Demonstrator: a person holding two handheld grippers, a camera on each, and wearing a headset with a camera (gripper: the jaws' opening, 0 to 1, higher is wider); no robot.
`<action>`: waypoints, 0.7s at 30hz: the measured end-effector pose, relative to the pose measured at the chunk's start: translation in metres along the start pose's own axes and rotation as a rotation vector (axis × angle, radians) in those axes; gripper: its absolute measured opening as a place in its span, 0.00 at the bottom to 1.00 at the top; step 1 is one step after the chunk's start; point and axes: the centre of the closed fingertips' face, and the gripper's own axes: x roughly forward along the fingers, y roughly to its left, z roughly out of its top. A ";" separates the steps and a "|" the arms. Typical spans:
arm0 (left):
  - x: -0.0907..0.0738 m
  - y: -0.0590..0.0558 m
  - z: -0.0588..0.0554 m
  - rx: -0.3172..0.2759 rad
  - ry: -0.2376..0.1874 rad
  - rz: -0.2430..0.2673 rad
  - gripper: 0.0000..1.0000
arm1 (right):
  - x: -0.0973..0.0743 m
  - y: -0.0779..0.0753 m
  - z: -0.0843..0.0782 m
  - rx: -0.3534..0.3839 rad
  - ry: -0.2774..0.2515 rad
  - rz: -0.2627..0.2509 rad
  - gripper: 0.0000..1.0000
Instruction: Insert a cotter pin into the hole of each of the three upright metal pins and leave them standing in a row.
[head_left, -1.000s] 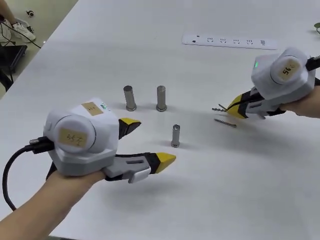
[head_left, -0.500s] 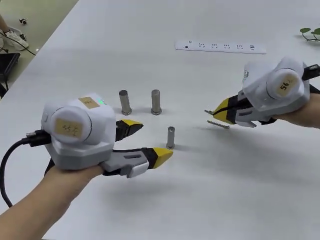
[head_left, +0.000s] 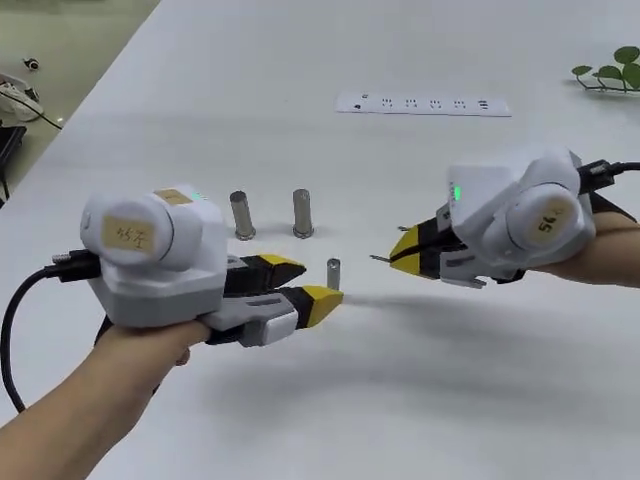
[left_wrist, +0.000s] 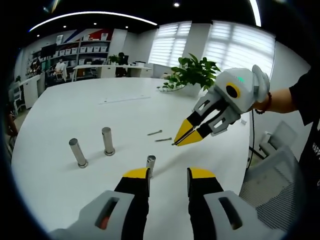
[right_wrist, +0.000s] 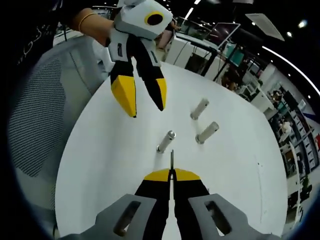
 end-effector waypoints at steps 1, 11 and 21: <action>0.000 -0.001 0.000 -0.004 0.001 -0.005 0.25 | 0.000 0.002 0.001 -0.006 -0.002 0.001 0.00; 0.006 -0.015 -0.001 -0.089 -0.002 -0.061 0.19 | -0.001 0.017 0.019 -0.044 -0.038 0.012 0.00; 0.009 -0.022 0.006 -0.205 -0.055 -0.102 0.09 | -0.004 0.025 0.031 -0.086 -0.062 0.015 0.00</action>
